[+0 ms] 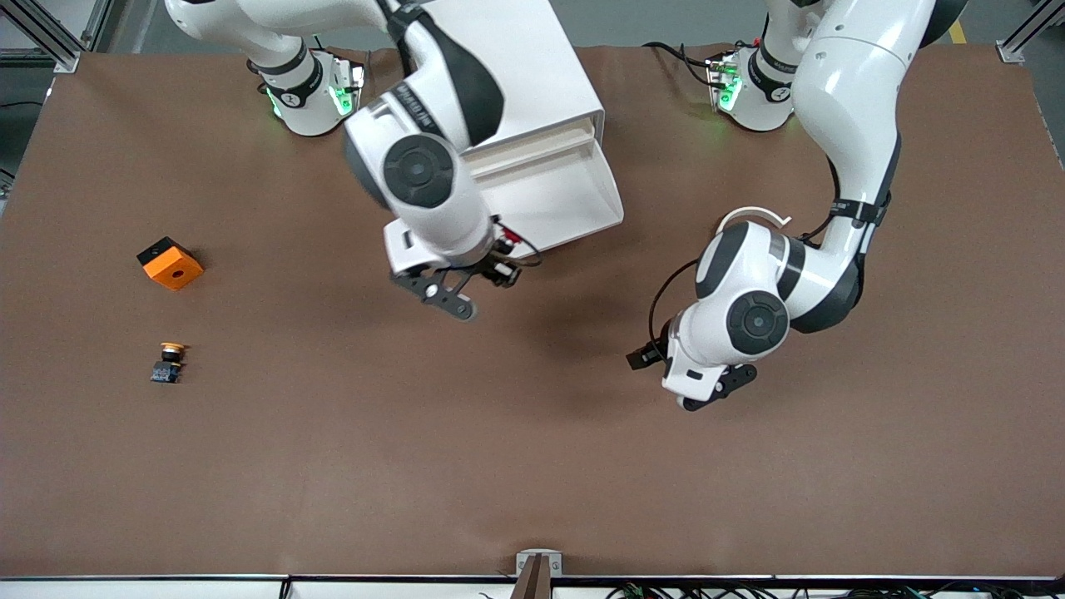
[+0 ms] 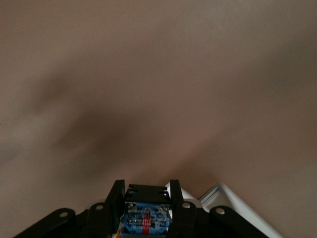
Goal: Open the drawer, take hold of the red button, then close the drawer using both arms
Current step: 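Carry the red button toward the yellow button while the left gripper pushes the drawer, then lower the red button beside the yellow button while the left gripper shuts the drawer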
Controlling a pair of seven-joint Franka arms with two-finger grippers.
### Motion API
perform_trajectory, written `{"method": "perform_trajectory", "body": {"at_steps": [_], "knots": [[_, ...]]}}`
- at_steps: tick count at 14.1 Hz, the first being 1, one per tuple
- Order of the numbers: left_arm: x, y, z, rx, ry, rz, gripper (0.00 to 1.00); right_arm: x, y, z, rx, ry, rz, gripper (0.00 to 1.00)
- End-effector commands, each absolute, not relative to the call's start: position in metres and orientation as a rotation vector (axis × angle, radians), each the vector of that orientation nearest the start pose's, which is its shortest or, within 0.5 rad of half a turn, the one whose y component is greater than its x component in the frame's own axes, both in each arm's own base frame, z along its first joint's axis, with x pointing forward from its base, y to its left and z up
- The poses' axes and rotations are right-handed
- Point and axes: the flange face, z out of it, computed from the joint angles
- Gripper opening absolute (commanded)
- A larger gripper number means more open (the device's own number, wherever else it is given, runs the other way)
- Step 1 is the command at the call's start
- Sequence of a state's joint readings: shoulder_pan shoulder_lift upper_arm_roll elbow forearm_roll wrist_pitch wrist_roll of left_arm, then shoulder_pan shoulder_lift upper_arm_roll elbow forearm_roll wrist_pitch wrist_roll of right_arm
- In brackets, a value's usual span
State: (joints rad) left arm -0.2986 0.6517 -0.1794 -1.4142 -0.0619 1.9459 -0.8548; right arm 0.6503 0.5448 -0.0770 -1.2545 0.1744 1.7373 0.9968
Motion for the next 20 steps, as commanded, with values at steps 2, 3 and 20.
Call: {"method": "perform_trajectory", "body": {"at_steps": [2,3,20], "knots": [[0.606,-0.323,0.331,-3.138,-0.590,0.194,1.00,0.611,0.313,0.433,-3.039,0.476,0.269,0.00],[0.593,-0.336,0.330,-3.153,-0.549,0.172,1.00,0.617,0.285,0.425,-3.086,0.403,0.250,0.00],[0.473,-0.457,0.308,-3.161,-0.342,0.312,1.00,0.655,-0.035,0.280,-3.193,0.052,-0.055,0.00]]}}
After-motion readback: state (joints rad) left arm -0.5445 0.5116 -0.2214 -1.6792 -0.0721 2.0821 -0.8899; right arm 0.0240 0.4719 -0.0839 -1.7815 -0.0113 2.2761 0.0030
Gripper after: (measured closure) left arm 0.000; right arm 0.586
